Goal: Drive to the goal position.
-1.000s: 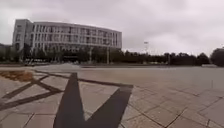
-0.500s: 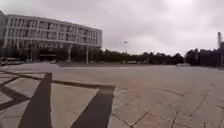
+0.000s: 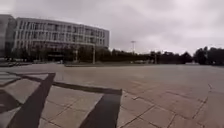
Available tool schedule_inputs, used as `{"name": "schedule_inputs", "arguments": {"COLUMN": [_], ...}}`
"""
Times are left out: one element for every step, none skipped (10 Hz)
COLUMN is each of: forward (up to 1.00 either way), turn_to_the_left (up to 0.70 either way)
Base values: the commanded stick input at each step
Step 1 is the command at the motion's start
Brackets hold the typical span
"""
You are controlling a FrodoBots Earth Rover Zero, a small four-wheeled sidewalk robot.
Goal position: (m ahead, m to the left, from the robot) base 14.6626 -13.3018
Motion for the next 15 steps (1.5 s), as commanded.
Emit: {"name": "schedule_inputs", "arguments": {"forward": [0.70,0.70,0.70,0.70,0.70,0.70,0.70,0.70,0.70,0.70,0.70,0.70,0.70,0.70,0.70], "turn_to_the_left": [0.35,0.35,0.00,0.00,0.00,0.00,0.00,0.00,0.00,0.00,0.00,0.00,0.00,0.00,0.00]}}
